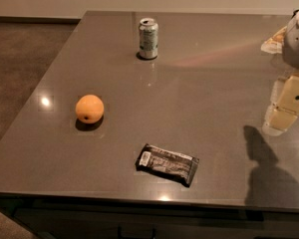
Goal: Pick rxbar chocolate
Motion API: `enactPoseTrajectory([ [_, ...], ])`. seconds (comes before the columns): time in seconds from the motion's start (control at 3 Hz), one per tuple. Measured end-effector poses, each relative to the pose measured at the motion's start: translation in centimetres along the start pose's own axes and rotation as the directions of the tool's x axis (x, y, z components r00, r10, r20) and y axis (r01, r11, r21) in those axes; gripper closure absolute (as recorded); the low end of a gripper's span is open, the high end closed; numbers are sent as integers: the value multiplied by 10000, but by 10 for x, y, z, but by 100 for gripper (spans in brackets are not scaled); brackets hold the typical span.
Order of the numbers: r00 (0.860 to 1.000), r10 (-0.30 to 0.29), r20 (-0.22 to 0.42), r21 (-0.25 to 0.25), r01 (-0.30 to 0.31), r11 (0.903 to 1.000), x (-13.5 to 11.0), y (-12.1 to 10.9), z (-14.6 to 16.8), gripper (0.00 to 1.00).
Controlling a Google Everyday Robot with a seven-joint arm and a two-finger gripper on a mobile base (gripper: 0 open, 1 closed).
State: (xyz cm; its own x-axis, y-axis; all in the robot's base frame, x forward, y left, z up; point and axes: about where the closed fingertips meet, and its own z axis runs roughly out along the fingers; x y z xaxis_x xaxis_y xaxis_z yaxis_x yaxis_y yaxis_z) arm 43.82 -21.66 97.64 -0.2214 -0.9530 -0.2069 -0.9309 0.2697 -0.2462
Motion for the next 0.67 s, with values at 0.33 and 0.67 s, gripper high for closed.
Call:
enactPoseTrajectory([
  [0.33, 10000, 0, 0, 0, 0, 10000, 0, 0, 0, 0],
  [0.67, 9999, 56, -92, -359, -59, 9993, -11, 21, 11, 0],
])
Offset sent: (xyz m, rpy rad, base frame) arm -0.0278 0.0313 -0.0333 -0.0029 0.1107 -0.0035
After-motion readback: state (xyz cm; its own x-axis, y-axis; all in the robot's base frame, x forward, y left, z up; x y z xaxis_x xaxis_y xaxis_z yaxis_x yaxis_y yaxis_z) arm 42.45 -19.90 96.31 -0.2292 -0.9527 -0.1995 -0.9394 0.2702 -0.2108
